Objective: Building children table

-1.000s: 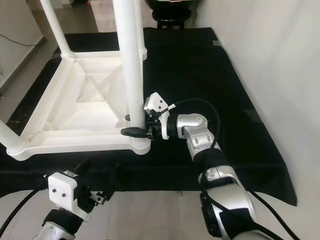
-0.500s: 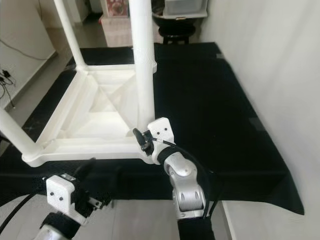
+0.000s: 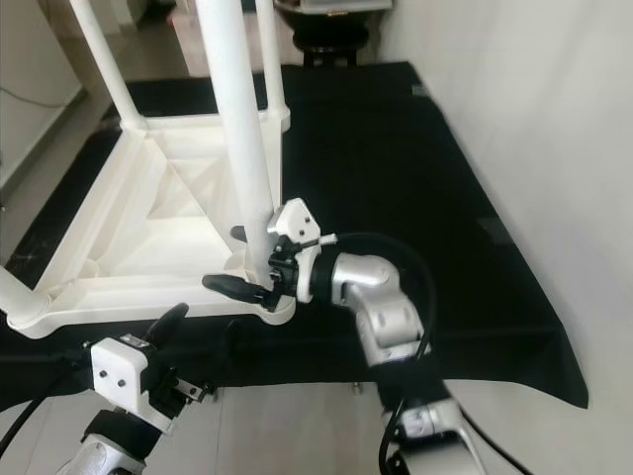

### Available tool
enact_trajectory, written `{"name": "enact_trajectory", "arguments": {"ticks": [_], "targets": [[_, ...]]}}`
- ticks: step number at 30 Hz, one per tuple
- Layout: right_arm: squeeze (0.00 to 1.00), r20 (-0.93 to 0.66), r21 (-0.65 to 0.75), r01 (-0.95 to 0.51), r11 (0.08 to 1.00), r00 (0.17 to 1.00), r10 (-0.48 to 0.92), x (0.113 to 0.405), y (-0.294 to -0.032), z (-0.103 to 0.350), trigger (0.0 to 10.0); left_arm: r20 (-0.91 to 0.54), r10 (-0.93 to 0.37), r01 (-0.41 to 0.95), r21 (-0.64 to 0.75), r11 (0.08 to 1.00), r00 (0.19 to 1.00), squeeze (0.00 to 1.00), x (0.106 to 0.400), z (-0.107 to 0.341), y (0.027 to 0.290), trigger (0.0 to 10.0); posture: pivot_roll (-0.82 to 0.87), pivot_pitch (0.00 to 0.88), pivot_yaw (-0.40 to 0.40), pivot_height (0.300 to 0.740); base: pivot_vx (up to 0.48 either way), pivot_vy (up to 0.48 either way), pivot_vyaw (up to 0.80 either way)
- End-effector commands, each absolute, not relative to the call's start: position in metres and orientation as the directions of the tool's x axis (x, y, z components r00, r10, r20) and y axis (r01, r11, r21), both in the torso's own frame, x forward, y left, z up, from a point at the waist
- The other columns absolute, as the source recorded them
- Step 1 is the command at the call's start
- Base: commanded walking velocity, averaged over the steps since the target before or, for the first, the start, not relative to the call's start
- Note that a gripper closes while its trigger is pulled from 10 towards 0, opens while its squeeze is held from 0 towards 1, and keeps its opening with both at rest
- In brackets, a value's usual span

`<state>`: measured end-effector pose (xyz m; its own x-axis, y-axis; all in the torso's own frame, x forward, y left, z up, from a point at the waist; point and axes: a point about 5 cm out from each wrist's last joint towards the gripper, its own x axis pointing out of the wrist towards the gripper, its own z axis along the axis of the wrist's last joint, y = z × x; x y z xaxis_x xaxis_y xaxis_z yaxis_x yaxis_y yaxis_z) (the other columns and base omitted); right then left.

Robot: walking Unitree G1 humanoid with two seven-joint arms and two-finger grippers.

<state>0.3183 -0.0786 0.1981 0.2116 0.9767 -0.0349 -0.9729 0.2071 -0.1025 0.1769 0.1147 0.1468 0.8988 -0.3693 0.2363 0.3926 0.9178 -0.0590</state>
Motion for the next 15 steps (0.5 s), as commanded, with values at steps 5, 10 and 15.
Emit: {"name": "enact_trajectory", "arguments": {"ticks": [5,10,15], "targets": [[0.00,-0.077,-0.097,-0.990,0.102,0.110,0.991,0.338,-0.072,0.202,10.0,0.212,-0.365,0.386,-0.065,0.920,0.906,0.00,0.176,0.142,0.114,10.0,0.02,0.121,0.033,0.740,0.000,0.000,0.00],[0.00,-0.093,-0.068,-0.997,0.032,0.038,0.995,0.342,-0.072,0.205,0.5,0.213,-0.363,0.384,-0.065,0.921,0.907,0.00,0.176,0.142,0.114,10.0,0.03,0.123,0.033,0.740,0.000,0.000,0.00],[0.00,-0.099,-0.048,-0.999,-0.018,-0.014,0.995,0.341,-0.076,0.207,0.0,0.213,-0.364,0.385,-0.065,0.921,0.907,0.00,0.175,0.142,0.114,10.0,0.04,0.126,0.036,0.740,0.000,0.000,0.00]]}}
